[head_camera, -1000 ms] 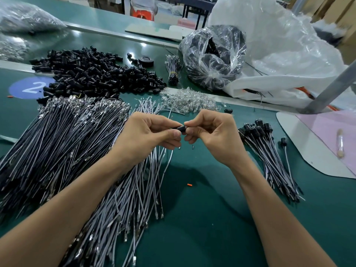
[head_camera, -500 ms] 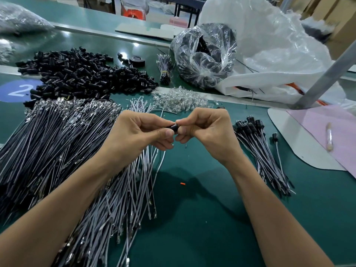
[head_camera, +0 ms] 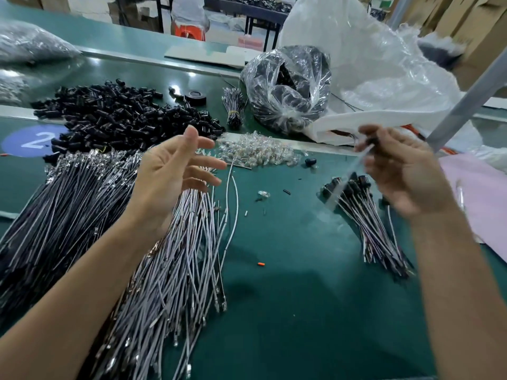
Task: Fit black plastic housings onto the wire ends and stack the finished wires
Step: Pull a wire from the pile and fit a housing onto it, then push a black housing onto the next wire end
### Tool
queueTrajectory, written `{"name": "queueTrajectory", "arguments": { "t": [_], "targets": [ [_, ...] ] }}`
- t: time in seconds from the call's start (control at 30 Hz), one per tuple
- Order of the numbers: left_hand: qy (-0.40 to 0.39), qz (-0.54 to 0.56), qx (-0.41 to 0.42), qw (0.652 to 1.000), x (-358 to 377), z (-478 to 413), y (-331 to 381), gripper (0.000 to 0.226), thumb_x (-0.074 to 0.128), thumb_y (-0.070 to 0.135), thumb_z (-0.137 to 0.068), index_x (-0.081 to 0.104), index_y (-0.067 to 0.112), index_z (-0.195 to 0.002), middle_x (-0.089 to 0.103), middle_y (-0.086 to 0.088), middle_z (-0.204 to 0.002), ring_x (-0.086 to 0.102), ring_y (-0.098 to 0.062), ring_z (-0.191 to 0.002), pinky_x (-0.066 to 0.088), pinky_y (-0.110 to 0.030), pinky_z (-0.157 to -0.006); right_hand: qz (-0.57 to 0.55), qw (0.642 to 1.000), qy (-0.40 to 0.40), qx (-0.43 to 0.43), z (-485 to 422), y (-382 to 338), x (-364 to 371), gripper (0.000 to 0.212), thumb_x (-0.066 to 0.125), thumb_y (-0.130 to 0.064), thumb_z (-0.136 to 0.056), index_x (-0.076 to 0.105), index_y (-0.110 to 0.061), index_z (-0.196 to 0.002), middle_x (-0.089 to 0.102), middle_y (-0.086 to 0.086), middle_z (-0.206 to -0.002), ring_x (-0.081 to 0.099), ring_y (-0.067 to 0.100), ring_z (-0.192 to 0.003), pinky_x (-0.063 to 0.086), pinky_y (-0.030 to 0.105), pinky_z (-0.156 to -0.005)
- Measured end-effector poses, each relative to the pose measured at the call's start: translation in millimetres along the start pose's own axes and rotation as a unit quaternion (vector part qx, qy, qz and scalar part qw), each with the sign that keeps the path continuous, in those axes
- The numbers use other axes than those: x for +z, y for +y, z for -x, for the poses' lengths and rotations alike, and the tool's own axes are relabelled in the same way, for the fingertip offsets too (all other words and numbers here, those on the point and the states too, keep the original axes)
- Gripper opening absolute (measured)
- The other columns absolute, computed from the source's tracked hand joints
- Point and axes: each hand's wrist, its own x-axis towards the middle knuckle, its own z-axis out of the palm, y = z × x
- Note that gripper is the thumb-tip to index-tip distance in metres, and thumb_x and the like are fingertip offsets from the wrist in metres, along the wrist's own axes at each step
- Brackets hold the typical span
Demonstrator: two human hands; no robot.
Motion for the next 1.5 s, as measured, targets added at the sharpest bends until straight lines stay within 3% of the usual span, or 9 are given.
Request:
{"name": "queueTrajectory", "arguments": {
  "t": [0.23, 0.47, 0.6, 0.77, 0.93, 1.03, 1.17, 1.37, 1.5],
  "targets": [
    [0.091, 0.041, -0.047, 0.994, -6.3, -2.6, -1.6, 0.062, 0.024, 0.057, -0.099, 0.068, 0.013, -0.092, 0.074, -0.007, -0.076, 0.062, -0.016, -0.053, 0.051, -0.022, -0.053, 0.445, 0.886, 0.088, 0.095, -17.2, -2.8, -76.5, 0.024, 0.062, -0.018, -0.094, 0.070, 0.002, -0.104, 0.062, 0.010, -0.067, 0.048, 0.011, -0.050, 0.039, 0.013, -0.043],
    [0.129, 0.025, -0.049, 0.990, -11.9, -4.0, -3.2, 0.049, 0.035, 0.048, -0.102, 0.068, 0.016, -0.084, 0.064, 0.001, -0.057, 0.049, -0.009, -0.043, 0.037, -0.017, -0.040, 0.686, 0.716, 0.128, 0.000, -28.4, 21.7, -49.3, 0.041, 0.063, -0.043, -0.092, 0.072, -0.005, -0.101, 0.070, 0.016, -0.090, 0.061, 0.028, -0.083, 0.046, 0.036, -0.078],
    [0.098, -0.076, -0.054, 0.991, -18.3, -7.5, 1.1, 0.028, 0.054, 0.034, -0.098, 0.066, 0.017, -0.078, 0.062, 0.004, -0.054, 0.042, -0.006, -0.042, 0.030, -0.014, -0.038, 0.622, 0.767, 0.095, -0.123, -23.0, 33.2, 2.4, 0.022, 0.066, -0.027, -0.092, 0.074, -0.007, -0.094, 0.071, 0.010, -0.083, 0.062, 0.023, -0.074, 0.052, 0.041, -0.077],
    [0.070, -0.288, -0.018, 0.955, -34.0, -12.4, 16.4, 0.005, 0.075, 0.019, -0.084, 0.070, 0.018, -0.085, 0.072, 0.002, -0.068, 0.054, -0.003, -0.048, 0.044, -0.016, -0.048, 0.521, 0.842, -0.039, -0.135, -5.8, 74.6, 89.0, 0.012, 0.069, -0.019, -0.090, 0.075, -0.011, -0.084, 0.061, -0.008, -0.063, 0.046, -0.004, -0.053, 0.037, 0.017, -0.058],
    [0.080, -0.543, -0.026, 0.835, -56.4, -9.1, 29.2, 0.014, 0.082, 0.025, -0.078, 0.070, 0.032, -0.076, 0.062, 0.017, -0.076, 0.052, 0.002, -0.069, 0.038, -0.022, -0.062, 0.480, 0.865, -0.098, -0.113, 2.9, 111.9, 129.9, 0.013, 0.063, -0.018, -0.094, 0.072, -0.011, -0.088, 0.053, -0.011, -0.062, 0.044, 0.002, -0.054, 0.036, 0.024, -0.059],
    [0.036, -0.617, -0.081, 0.782, -62.2, -2.0, 24.2, 0.021, 0.082, 0.030, -0.077, 0.066, 0.037, -0.065, 0.070, 0.000, -0.092, 0.054, -0.018, -0.091, 0.048, -0.034, -0.084, 0.483, 0.863, -0.084, -0.119, 6.6, 118.3, 128.7, 0.014, 0.062, -0.017, -0.095, 0.071, -0.010, -0.088, 0.054, -0.008, -0.061, 0.045, 0.008, -0.054, 0.039, 0.027, -0.058],
    [0.011, -0.674, -0.087, 0.734, -51.8, 3.9, 17.7, 0.018, 0.077, 0.048, -0.076, 0.075, 0.030, -0.078, 0.063, -0.004, -0.117, 0.037, -0.030, -0.124, 0.036, -0.044, -0.101, 0.479, 0.868, -0.061, -0.115, 6.9, 121.3, 124.3, 0.014, 0.062, -0.018, -0.095, 0.070, -0.011, -0.086, 0.054, -0.011, -0.059, 0.045, 0.005, -0.052, 0.038, 0.028, -0.057],
    [0.007, -0.698, -0.099, 0.709, -42.0, -0.7, 10.6, 0.021, 0.075, 0.045, -0.081, 0.077, 0.025, -0.086, 0.054, -0.005, -0.126, 0.035, -0.030, -0.126, 0.031, -0.045, -0.106, 0.477, 0.870, -0.064, -0.109, 7.5, 124.4, 122.8, 0.014, 0.062, -0.018, -0.095, 0.071, -0.011, -0.086, 0.054, -0.011, -0.060, 0.045, 0.005, -0.052, 0.038, 0.026, -0.058],
    [0.037, -0.658, -0.082, 0.747, -43.9, -2.3, 9.1, 0.014, 0.074, 0.036, -0.085, 0.078, 0.023, -0.082, 0.061, -0.006, -0.116, 0.046, -0.029, -0.116, 0.039, -0.043, -0.098, 0.469, 0.873, -0.054, -0.118, 7.0, 122.3, 121.4, 0.014, 0.063, -0.018, -0.095, 0.071, -0.011, -0.087, 0.056, -0.007, -0.059, 0.046, 0.011, -0.052, 0.040, 0.028, -0.057]
  ]
}}
